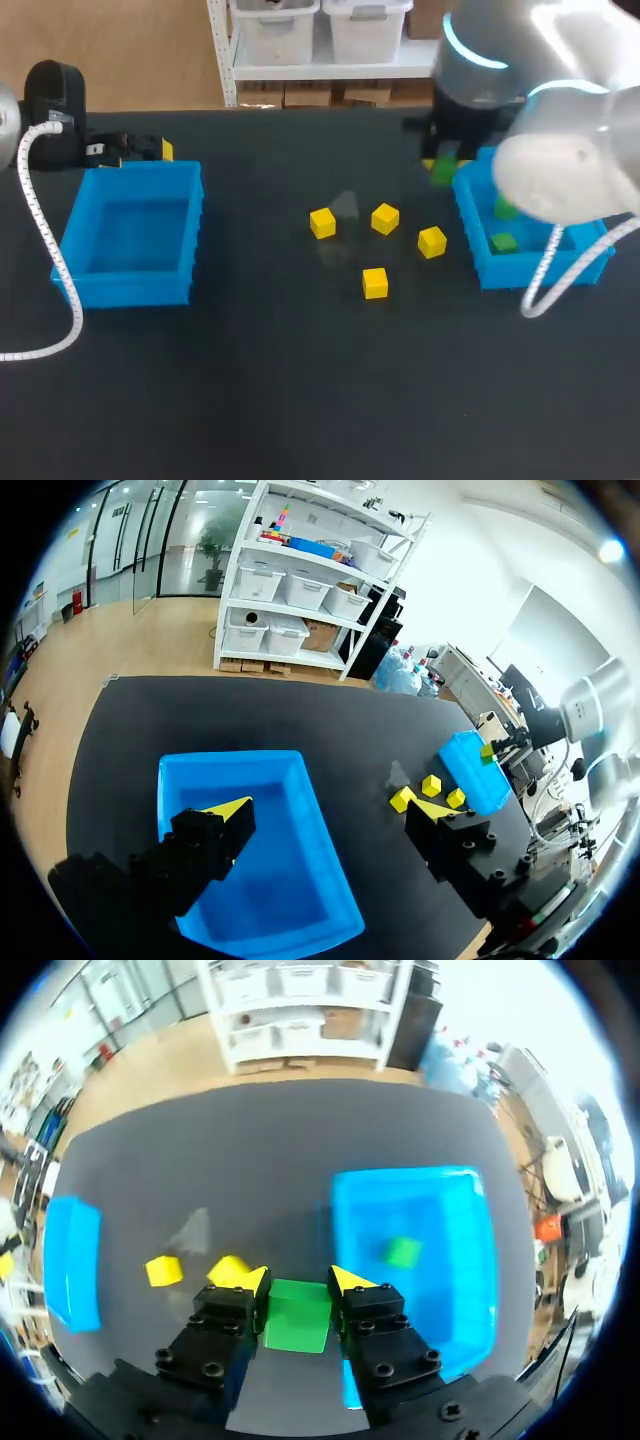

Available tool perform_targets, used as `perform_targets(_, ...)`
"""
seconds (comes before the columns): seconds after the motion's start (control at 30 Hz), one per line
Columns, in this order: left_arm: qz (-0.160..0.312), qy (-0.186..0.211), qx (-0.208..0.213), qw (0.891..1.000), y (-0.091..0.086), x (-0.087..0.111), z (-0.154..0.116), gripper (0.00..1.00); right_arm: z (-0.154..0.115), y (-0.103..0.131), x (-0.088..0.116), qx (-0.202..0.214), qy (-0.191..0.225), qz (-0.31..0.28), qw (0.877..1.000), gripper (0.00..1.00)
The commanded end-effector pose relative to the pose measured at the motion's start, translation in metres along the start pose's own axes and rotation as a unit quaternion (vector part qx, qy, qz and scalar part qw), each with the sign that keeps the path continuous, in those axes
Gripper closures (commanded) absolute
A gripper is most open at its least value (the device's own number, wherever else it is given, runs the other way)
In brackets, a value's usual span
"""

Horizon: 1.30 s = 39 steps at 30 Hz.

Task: Put the green cubes in the right bin and the yellow cubes in the left bin.

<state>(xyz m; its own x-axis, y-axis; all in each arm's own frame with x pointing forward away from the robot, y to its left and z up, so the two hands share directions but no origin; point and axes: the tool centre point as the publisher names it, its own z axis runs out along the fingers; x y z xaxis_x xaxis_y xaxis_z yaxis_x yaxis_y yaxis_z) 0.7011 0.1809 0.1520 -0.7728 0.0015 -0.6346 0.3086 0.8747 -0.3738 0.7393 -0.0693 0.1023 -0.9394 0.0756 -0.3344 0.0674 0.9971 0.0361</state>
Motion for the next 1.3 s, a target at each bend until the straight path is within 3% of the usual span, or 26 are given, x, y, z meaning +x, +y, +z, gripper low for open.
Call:
perform_targets(0.03, 0.001, -0.003, 0.005, 1.0, 0.002, 0.001, 0.0, 0.0, -0.004, -0.053, 0.007, 0.005, -0.055, 0.024, 0.998, 1.0)
perform_targets(0.2, 0.001, -0.003, 0.005, 1.0, 0.002, 0.001, 0.0, 0.0, 0.015, -0.088, 0.017, 0.025, -0.034, 0.057, 0.997, 1.0)
perform_targets(0.43, 0.001, -0.003, 0.005, 1.0, 0.002, 0.001, 0.0, 0.0, 0.045, -0.109, 0.033, 0.036, 0.02, 0.072, 0.997, 1.0)
perform_targets(0.47, 0.001, -0.003, 0.005, 1.0, 0.002, 0.001, 0.0, 0.0, 0.047, -0.109, 0.034, 0.036, 0.026, 0.068, 0.997, 0.91)
perform_targets(0.5, 0.001, -0.003, 0.005, 1.0, 0.002, 0.001, 0.0, 0.0, 0.048, -0.11, 0.034, 0.038, 0.028, 0.066, 0.997, 0.62)
perform_targets(0.53, 0.001, -0.003, 0.005, 1.0, 0.002, 0.001, 0.0, 0.0, 0.048, -0.11, 0.034, 0.039, 0.029, 0.064, 0.997, 0.38)
perform_targets(0.57, 0.001, -0.003, 0.005, 1.0, 0.002, 0.001, 0.0, 0.0, 0.049, -0.11, 0.034, 0.039, 0.029, 0.063, 0.997, 0.0)
perform_targets(0.83, 0.001, -0.003, 0.005, 1.0, 0.002, 0.001, 0.0, 0.0, 0.043, -0.107, 0.025, 0.026, 0.003, 0.059, 0.998, 0.0)
perform_targets(0.93, 0.001, -0.003, 0.005, 1.0, 0.002, 0.001, 0.0, 0.0, 0.036, -0.108, 0.022, 0.007, -0.038, 0.059, 0.998, 0.0)
perform_targets(1.3, 0.001, -0.003, 0.005, 1.0, 0.002, 0.001, 0.0, 0.0, 0.034, -0.109, 0.022, 0.017, -0.031, 0.052, 0.998, 0.0)
